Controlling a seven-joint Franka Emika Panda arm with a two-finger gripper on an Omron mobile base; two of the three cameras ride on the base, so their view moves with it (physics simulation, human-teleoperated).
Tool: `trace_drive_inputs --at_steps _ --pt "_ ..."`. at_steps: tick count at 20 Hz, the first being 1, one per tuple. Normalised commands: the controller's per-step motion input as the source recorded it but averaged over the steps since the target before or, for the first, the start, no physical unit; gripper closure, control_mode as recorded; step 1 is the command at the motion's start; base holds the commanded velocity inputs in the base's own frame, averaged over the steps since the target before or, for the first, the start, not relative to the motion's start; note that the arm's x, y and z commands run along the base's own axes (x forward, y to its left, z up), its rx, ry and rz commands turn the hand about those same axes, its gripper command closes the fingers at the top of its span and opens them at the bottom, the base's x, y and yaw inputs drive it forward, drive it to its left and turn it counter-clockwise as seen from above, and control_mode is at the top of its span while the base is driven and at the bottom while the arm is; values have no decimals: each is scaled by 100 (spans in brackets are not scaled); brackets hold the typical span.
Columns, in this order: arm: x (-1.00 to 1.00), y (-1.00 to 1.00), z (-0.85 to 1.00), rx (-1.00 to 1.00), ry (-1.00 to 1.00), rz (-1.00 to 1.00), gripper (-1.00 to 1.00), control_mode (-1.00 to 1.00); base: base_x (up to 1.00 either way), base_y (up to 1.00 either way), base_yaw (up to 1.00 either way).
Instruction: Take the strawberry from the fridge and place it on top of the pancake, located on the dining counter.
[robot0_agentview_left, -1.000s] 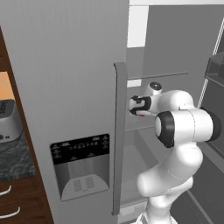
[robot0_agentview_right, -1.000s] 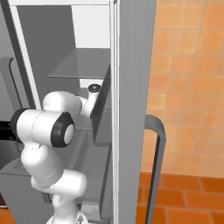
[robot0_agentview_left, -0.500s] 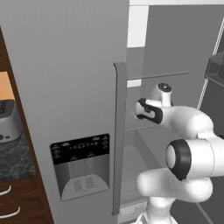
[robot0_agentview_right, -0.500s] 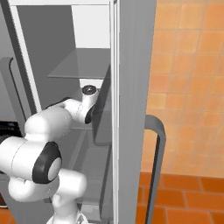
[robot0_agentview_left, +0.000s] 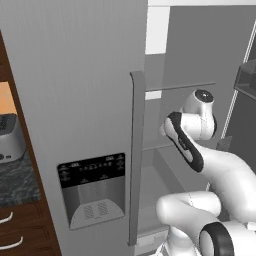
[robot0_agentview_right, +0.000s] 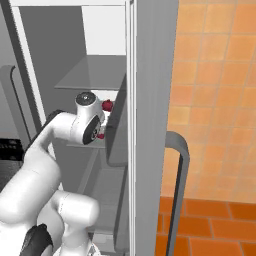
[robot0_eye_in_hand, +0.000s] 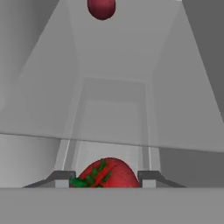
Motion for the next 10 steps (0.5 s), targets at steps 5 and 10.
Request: trace_drive_inputs --at_steps 5,10 --pt "-82 0 69 0 0 0 100 -100 0 0 0" --pt "-84 0 71 0 0 0 100 -100 0 0 0"
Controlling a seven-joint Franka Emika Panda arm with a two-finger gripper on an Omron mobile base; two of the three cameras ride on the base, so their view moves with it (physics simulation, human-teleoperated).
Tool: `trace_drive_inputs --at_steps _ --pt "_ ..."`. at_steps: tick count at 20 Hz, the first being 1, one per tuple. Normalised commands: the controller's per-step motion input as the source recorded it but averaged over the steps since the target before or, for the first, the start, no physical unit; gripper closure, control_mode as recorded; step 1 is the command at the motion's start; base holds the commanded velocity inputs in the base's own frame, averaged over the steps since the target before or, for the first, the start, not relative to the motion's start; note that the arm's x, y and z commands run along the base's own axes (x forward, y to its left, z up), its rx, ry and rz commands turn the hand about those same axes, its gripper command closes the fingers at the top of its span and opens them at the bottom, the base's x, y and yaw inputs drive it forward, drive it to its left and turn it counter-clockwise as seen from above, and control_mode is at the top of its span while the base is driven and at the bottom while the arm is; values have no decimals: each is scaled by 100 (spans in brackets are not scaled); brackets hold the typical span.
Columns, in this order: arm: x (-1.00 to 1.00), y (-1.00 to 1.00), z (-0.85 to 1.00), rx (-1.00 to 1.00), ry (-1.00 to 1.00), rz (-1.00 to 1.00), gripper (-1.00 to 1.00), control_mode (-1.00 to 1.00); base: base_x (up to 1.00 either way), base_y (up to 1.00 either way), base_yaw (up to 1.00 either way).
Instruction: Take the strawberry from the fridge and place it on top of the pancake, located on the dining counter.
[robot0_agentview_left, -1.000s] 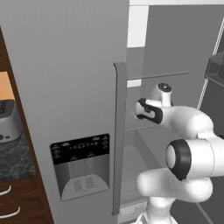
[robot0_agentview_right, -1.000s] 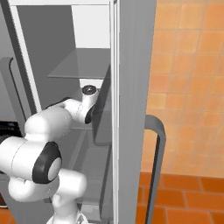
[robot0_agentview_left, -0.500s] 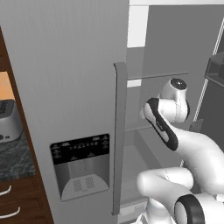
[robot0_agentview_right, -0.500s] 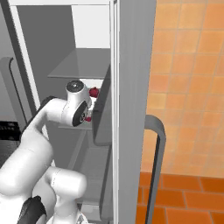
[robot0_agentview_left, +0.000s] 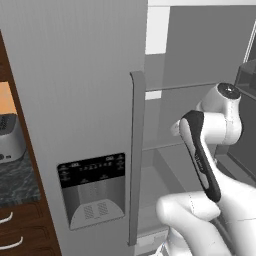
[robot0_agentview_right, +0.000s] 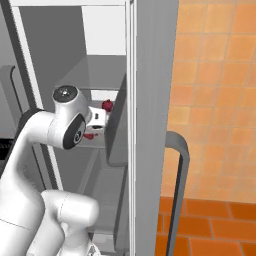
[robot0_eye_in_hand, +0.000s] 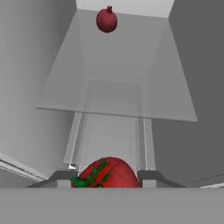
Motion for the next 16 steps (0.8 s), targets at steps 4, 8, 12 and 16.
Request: trace_drive_inputs --at_steps 4,8,12,16 --pt "-85 0 57 0 0 0 100 -100 0 0 0" --pt "-76 0 22 0 -1 0 100 -100 0 0 0" --pt "-43 3 1 0 -2 0 100 -100 0 0 0" --pt "-13 0 -2 0 2 0 100 100 -16 0 0"
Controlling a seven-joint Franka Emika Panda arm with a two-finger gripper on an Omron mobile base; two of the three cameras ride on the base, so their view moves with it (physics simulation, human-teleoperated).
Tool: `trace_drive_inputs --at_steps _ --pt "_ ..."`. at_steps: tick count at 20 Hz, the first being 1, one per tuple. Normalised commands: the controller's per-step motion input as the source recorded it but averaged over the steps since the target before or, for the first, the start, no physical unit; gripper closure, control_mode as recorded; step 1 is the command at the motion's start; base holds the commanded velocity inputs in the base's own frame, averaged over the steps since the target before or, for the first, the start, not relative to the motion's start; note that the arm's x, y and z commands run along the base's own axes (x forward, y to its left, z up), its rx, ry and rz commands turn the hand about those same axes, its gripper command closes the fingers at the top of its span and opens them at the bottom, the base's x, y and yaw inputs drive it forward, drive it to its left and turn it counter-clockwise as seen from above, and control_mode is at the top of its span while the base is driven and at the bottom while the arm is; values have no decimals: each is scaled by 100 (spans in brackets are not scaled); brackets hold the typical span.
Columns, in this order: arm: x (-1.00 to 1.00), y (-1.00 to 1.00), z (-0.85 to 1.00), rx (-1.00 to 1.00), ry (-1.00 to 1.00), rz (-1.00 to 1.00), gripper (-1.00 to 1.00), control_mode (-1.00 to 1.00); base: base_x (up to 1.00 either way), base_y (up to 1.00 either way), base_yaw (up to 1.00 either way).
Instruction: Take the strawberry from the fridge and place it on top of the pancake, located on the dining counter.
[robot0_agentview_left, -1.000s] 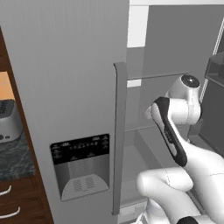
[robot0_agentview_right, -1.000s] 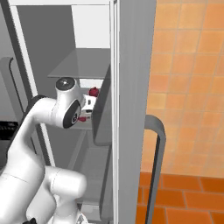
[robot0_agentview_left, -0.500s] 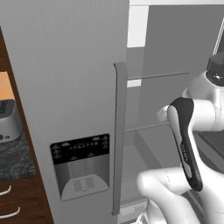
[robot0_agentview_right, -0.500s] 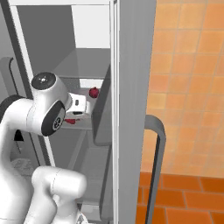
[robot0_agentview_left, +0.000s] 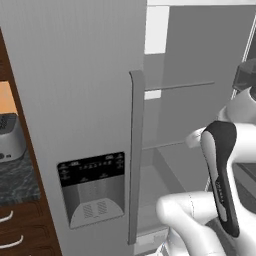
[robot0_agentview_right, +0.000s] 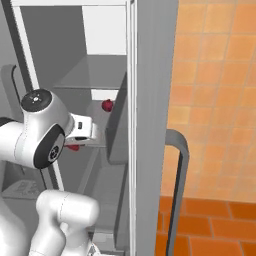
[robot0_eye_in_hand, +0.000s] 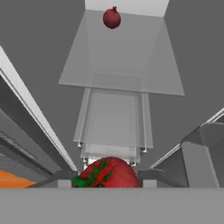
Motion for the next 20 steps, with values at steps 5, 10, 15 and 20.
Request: trace_drive_inputs --at_steps 5,10,15,20 --pt "0 0 0 0 0 0 100 100 -98 23 4" --pt "0 0 0 0 0 0 100 100 -90 39 44" --pt "0 0 0 0 0 0 100 100 -58 33 64" --pt "0 0 0 0 0 0 100 100 -37 23 72"
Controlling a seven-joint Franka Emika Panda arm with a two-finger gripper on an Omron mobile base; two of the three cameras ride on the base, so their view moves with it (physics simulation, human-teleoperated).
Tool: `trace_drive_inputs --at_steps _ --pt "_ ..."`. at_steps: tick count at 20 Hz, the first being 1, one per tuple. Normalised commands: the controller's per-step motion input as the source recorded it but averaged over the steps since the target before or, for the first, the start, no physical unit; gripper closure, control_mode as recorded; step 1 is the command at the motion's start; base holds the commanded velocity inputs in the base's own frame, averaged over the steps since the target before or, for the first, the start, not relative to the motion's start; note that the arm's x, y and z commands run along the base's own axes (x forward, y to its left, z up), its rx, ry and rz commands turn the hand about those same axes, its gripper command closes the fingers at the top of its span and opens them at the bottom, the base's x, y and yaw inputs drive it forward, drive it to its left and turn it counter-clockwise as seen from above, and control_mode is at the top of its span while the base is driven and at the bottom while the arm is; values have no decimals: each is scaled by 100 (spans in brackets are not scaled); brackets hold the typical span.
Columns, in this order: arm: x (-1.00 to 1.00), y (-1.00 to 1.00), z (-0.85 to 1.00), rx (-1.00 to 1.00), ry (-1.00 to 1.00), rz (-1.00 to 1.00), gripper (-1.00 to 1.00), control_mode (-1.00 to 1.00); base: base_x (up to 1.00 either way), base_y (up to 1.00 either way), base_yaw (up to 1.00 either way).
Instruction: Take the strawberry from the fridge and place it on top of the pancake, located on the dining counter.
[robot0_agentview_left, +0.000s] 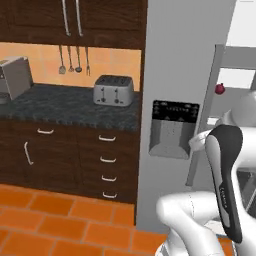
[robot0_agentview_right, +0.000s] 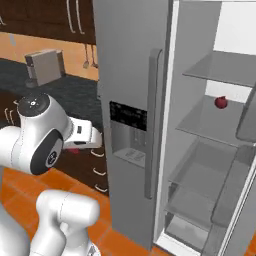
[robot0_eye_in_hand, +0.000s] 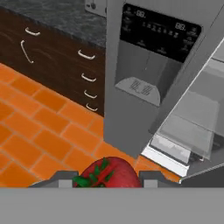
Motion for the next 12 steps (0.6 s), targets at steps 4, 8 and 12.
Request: trace_drive_inputs --at_steps 4,8,12 --pt "0 0 0 0 0 0 100 100 -20 16 80" --pt "0 0 0 0 0 0 100 100 -10 4 86" --pt "0 0 0 0 0 0 100 100 -10 4 93"
